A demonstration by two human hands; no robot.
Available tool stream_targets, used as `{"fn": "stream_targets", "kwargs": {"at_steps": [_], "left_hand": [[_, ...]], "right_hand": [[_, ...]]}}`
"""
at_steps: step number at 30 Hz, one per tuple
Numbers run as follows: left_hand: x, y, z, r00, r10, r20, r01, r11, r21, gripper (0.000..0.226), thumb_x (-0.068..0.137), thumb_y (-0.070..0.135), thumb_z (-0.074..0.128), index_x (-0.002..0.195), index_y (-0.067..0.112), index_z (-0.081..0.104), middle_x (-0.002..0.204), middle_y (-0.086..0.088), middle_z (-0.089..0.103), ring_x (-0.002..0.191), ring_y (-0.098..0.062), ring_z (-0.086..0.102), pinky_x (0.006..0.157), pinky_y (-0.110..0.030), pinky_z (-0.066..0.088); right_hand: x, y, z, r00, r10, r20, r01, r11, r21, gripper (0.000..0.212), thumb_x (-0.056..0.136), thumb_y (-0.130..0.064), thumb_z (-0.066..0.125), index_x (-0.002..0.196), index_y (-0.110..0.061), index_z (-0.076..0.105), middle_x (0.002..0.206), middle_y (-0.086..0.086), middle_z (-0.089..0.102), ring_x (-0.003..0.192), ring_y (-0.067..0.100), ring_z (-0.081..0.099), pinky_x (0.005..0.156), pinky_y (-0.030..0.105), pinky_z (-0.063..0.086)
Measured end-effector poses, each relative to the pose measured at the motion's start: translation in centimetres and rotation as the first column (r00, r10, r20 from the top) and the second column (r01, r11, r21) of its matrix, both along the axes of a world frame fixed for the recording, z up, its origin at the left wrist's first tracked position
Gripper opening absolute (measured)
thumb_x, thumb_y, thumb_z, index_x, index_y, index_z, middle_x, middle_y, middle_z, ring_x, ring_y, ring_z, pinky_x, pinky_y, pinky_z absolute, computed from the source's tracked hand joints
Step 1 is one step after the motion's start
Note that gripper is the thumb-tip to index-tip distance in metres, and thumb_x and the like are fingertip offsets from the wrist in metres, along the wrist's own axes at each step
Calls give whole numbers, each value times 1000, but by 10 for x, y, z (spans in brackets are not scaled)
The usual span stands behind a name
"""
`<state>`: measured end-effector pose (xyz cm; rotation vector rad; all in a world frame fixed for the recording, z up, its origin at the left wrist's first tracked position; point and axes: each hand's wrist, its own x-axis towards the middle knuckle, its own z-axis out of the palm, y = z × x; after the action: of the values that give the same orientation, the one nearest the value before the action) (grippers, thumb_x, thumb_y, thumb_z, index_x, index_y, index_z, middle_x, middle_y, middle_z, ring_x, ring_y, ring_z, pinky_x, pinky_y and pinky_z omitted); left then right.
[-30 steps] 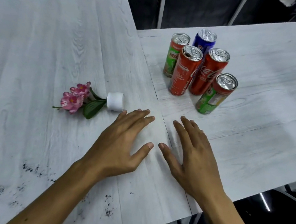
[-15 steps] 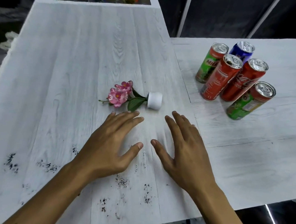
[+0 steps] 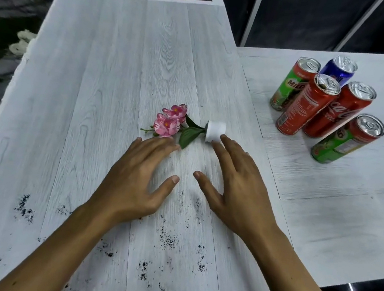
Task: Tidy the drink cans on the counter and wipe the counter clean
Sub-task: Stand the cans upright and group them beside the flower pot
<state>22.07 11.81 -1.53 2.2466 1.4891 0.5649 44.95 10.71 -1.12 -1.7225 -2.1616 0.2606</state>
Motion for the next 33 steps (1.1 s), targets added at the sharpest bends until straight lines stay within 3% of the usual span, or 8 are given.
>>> {"fn": "stream_targets", "kwargs": {"at_steps": [2, 10, 15, 20, 24, 33], "left_hand": [[-1, 3, -2, 1000, 11, 11, -11, 1000, 10, 61, 96, 50, 56, 152, 29, 44, 160, 11, 40, 148, 3, 24, 128, -34, 11], [-4, 15, -5, 998, 54, 20, -54, 998, 12, 62, 95, 46, 58, 151, 22, 47, 158, 5, 44, 150, -11, 34, 127, -42, 19], [-5, 20, -7, 996, 80, 32, -80, 997, 0, 62, 95, 45, 58, 151, 23, 47, 157, 5, 44, 149, -13, 35, 127, -42, 20], [-5, 22, -8, 995, 85, 42, -86, 996, 21, 60, 94, 43, 61, 148, 20, 51, 155, 4, 47, 146, -14, 40, 124, -49, 27], [-7, 20, -9, 996, 80, 48, -81, 996, 23, 58, 93, 42, 61, 146, 20, 52, 155, 5, 46, 147, -14, 39, 122, -53, 28], [-8, 11, -6, 995, 77, 65, -79, 996, 39, 56, 94, 43, 59, 145, 21, 53, 153, 7, 48, 146, -13, 41, 122, -52, 29]], "right_hand": [[1, 8, 2, 1000, 2, 6, -2, 1000, -3, 68, 101, -50, 59, 155, -11, 44, 163, 12, 39, 151, 28, 37, 119, 51, 36], [4, 47, 15, 999, 45, 20, -44, 999, -28, 70, 99, -36, 66, 156, -7, 39, 163, 13, 38, 148, 28, 40, 120, 41, 37], [1, 71, 19, 987, 94, 130, -78, 989, -124, 76, 97, -36, 68, 158, -7, 34, 160, 13, 41, 144, 29, 43, 114, 36, 39], [-4, 91, 18, 955, 125, 269, -79, 982, -173, 49, 95, -28, 67, 137, -8, 51, 136, 9, 56, 121, 30, 54, 95, 40, 50], [-6, 98, 18, 946, 74, 316, -32, 990, -135, 25, 95, -15, 60, 120, -11, 57, 119, 7, 60, 110, 27, 52, 83, 37, 49], [-12, 93, 11, 969, 0, 245, 33, 990, -134, 25, 82, -3, 59, 106, -5, 59, 111, 12, 59, 105, 30, 47, 80, 36, 43]]}}
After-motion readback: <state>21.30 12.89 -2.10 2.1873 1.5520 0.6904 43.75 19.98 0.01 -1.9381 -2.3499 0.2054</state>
